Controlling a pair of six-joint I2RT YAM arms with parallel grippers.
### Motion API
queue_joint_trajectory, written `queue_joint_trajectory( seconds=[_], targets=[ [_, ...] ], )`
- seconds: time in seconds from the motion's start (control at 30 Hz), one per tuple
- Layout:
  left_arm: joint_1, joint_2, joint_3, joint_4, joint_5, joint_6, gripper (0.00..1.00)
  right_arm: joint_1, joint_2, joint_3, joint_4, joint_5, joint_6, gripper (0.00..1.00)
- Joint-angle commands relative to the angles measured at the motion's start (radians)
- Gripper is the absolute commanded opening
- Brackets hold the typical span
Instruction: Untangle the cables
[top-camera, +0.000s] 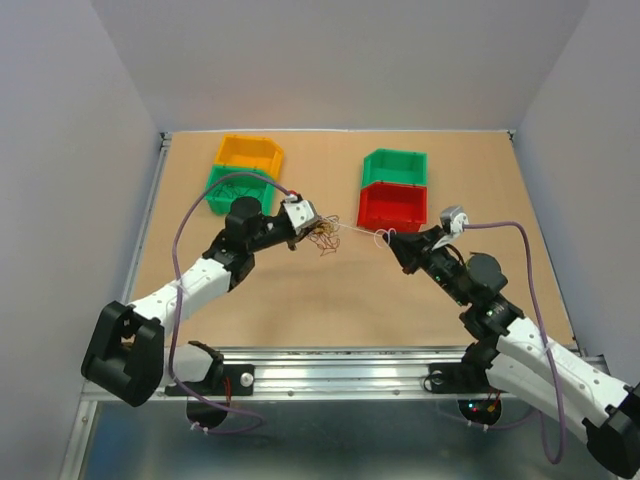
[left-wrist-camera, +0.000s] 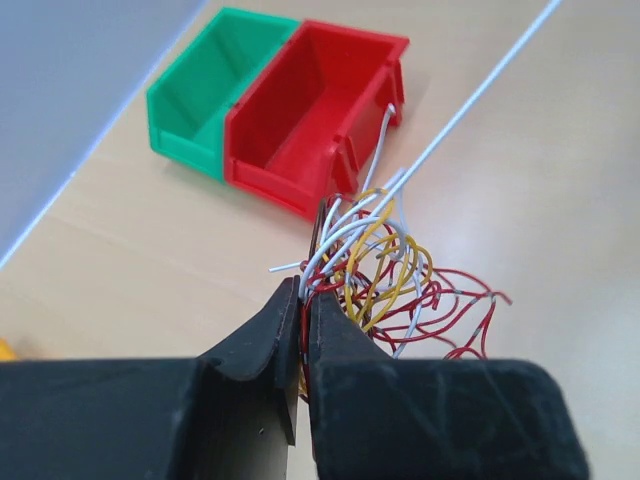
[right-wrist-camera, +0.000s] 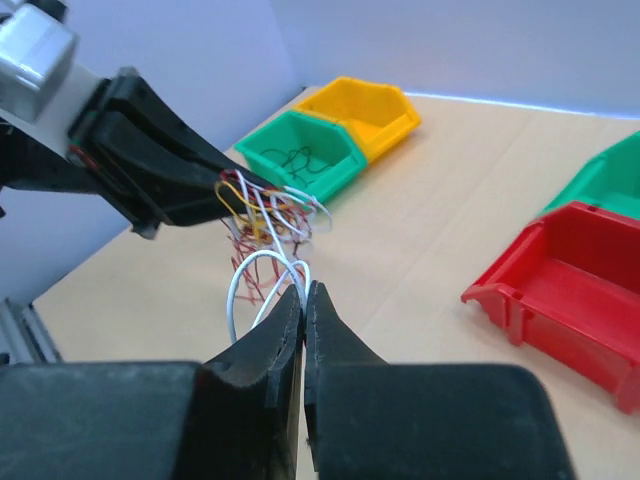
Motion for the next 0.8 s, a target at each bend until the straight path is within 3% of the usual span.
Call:
queue_joint_trajectory(
  seconds=[0.0, 0.1, 0.23, 0.33, 0.37, 0.4, 0.43, 0.47, 0.5, 0.53, 0.63, 0.77],
  targets=[
    [0.235, -0.029, 0.042, -0.075, -0.124, -0.08, 0.0, -0.019, -0.141, 0.001, 0.008, 0.308, -0.006, 0.0],
    [0.258, -0.049, 0.039, -0.09, -0.066, -0.078, 0.0, -0.019, -0.12, 0.03, -0.032, 0.281, -0.015, 0.0],
    [0.259, -0.034, 0.057, -0.11, -0.141, -0.087, 0.02, -0.019, -0.074, 0.043, -0.023, 0.264, -0.004, 0.0],
    [0.259, -0.04, 0.059, -0.119, -0.11, -0.078, 0.15, -0.019, -0.015, 0.082, -0.033, 0.138, -0.027, 0.01],
    [0.259, -0.046, 0.054, -0.121, -0.078, -0.077, 0.26, -0.018, 0.039, 0.098, -0.046, 0.092, -0.033, 0.02],
    [0.259, -0.053, 0.049, -0.122, -0.064, -0.072, 0.32, -0.018, 0.069, 0.116, -0.058, -0.005, -0.042, 0.05],
    [0.259, -0.069, 0.045, -0.122, -0.051, -0.068, 0.4, -0.019, 0.099, 0.15, -0.081, -0.05, -0.059, 0.14],
    [0.259, -0.075, 0.039, -0.131, -0.019, -0.058, 0.4, -0.019, 0.161, 0.167, -0.087, -0.09, -0.069, 0.19],
    [0.259, -0.087, 0.037, -0.141, -0.004, -0.052, 0.38, -0.018, 0.185, 0.178, -0.089, -0.162, -0.075, 0.31],
    [0.259, -0.09, 0.039, -0.147, 0.019, -0.049, 0.24, -0.018, 0.215, 0.197, -0.087, -0.185, -0.087, 0.39],
    [0.259, -0.102, 0.048, -0.173, 0.059, -0.052, 0.01, -0.019, 0.297, 0.208, -0.029, -0.267, -0.093, 0.7],
    [0.259, -0.096, 0.066, -0.22, 0.13, -0.034, 0.0, -0.018, 0.419, 0.239, 0.051, -0.382, -0.105, 0.8]
  ],
)
